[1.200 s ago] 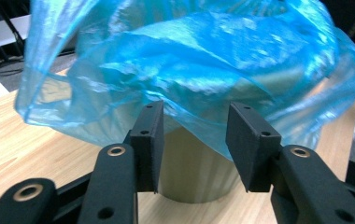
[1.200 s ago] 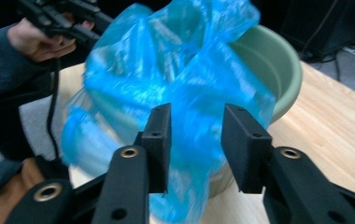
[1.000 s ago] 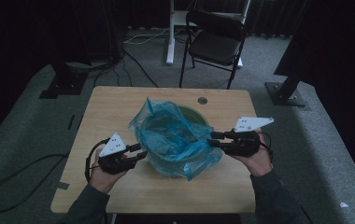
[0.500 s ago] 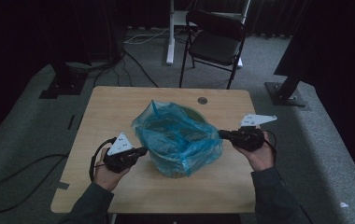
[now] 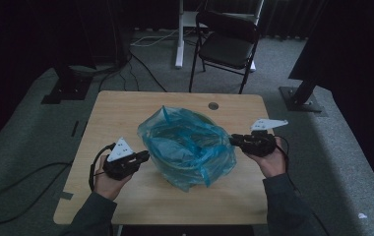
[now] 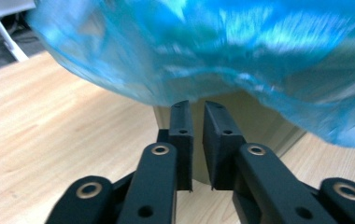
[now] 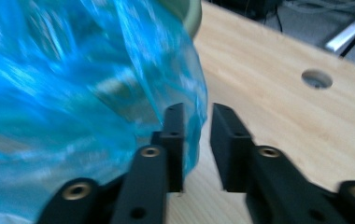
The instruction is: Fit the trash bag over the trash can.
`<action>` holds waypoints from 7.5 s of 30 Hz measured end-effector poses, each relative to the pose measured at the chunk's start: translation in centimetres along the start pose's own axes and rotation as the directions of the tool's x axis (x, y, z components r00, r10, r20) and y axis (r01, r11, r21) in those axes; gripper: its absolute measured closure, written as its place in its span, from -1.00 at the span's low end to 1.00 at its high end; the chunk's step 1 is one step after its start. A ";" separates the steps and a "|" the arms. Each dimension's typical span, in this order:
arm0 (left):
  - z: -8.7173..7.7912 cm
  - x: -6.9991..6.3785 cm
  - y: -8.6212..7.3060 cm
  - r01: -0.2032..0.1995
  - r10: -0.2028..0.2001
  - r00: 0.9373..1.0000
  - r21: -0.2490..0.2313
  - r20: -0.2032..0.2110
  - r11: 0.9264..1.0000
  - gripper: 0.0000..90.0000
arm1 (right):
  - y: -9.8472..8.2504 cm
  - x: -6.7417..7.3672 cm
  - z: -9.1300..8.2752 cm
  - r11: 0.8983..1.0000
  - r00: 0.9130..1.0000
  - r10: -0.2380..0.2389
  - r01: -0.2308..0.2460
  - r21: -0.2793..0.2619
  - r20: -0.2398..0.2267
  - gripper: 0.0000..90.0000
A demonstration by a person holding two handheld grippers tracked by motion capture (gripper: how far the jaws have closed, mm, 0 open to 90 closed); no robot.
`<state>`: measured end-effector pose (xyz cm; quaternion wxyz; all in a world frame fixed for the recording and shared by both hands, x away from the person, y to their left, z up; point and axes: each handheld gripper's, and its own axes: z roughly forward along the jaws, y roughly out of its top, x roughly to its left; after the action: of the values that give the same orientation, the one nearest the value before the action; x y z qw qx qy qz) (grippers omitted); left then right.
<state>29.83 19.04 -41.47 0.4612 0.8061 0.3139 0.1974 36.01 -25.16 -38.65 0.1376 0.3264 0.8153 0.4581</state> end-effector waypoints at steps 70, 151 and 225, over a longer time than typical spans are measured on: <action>10.4 8.8 3.7 0.192 -0.179 0.974 0.090 -0.137 0.977 0.99 | 4.3 -3.8 8.4 0.994 0.995 0.082 -0.078 0.078 -0.050 1.00; 3.2 -4.1 -0.3 0.064 -0.092 0.985 0.186 0.149 0.981 1.00 | -2.8 3.7 2.4 0.972 0.968 -0.074 0.123 0.199 -0.241 1.00; 5.0 0.1 12.4 -0.073 0.076 0.964 -0.024 0.254 0.997 0.25 | 0.1 0.2 2.4 0.998 0.978 -0.011 0.025 0.064 -0.207 0.47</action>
<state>36.97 11.31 -33.16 0.4957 0.8327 0.2200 0.1116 37.17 -23.46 -39.86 0.0455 0.2740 0.8429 0.4609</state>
